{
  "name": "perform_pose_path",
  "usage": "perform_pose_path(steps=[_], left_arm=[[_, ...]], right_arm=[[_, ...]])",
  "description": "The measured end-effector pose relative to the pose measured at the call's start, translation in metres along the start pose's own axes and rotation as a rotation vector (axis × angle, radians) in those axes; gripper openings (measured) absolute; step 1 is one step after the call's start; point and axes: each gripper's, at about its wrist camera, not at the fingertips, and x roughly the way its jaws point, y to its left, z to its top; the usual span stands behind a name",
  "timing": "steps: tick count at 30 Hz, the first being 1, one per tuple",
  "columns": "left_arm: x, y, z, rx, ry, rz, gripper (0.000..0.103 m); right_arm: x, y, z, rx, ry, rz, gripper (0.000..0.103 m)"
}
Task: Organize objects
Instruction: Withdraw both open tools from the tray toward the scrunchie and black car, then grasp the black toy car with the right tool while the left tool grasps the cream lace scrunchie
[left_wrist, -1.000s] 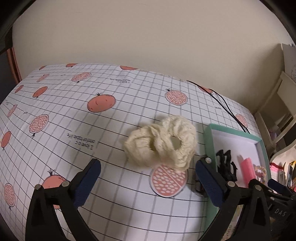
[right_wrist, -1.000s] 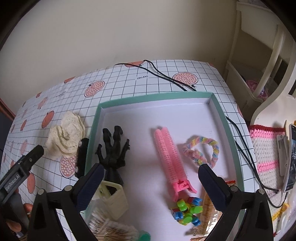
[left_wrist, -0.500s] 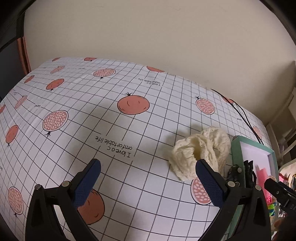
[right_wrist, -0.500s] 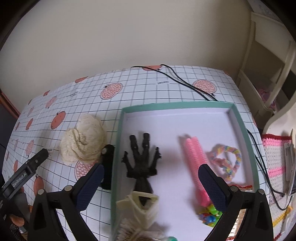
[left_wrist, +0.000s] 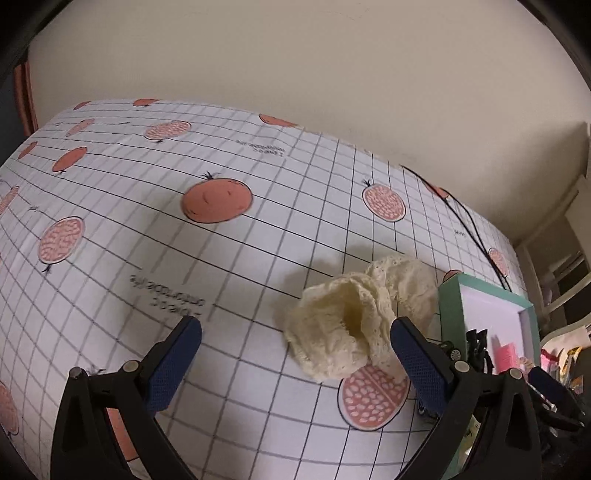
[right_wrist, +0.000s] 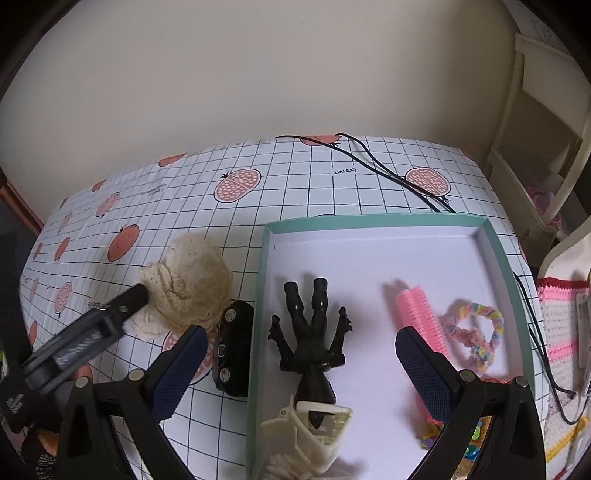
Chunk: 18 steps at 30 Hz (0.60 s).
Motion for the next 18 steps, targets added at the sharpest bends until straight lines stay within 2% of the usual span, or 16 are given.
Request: perform_pose_path(steps=[5,12,18], left_arm=[[0.022,-0.003,0.000,-0.027,0.044,-0.018,0.102],[0.031,-0.004,0.005,-0.069,0.054,-0.055,0.102],[0.035,-0.019,0.004,0.011,0.051,0.024,0.102]], right_arm=[[0.005,-0.001,0.001,-0.004,-0.002,-0.014,0.103],[0.011,-0.003,0.000,-0.003,0.008,-0.024,0.103],[0.012,-0.001,0.000,-0.014,0.009,-0.023,0.103]])
